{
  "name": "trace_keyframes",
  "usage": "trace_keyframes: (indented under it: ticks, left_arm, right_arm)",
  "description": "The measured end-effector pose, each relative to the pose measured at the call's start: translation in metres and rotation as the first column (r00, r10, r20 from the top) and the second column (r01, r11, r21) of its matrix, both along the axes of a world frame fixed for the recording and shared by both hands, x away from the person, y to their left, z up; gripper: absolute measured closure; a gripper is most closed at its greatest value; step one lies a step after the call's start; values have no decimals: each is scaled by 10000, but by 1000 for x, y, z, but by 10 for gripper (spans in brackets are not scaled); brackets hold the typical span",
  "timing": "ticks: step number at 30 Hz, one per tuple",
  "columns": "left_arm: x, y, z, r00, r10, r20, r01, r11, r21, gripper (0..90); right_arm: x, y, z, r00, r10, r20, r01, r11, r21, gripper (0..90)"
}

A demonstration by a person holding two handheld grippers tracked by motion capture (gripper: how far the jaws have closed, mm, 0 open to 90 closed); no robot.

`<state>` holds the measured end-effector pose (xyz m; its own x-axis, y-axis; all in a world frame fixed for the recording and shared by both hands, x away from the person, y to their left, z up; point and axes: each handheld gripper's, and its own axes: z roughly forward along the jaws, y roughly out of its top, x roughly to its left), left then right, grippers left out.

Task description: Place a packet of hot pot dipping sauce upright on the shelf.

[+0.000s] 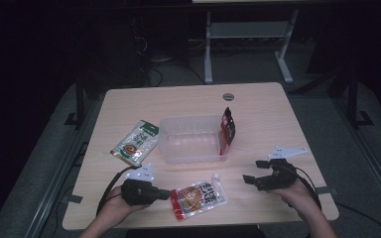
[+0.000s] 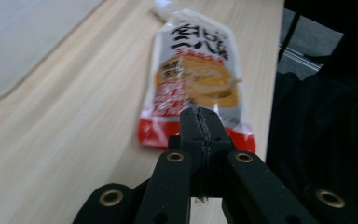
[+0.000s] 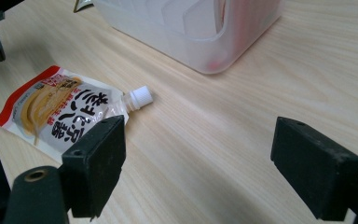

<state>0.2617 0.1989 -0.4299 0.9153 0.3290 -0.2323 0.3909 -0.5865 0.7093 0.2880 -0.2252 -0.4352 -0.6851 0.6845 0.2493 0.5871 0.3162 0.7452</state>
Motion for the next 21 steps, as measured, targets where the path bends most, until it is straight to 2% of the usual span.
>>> trace_keyframes:
  ticks: [7,15,19,21]
  left_arm:
    - [-5,-24,-8,9963,-814,-278,819,9965,167,896]
    - [-8,-46,-19,9879,-1506,-379,1529,9859,681,896]
    - [-10,-53,-24,9861,-1620,-362,1650,9806,1061,897]
    - [-8,-54,-25,9877,-1534,-305,1560,9808,1168,898]
  right_arm:
    - [-4,-5,-1,9996,-261,-90,262,9996,71,172]
    - [-6,-7,-3,9994,-317,-122,318,9995,69,173]
    - [-6,-8,-4,9992,-360,-179,361,9993,59,174]
    - [-6,-9,-4,9991,-377,-176,379,9992,90,174]
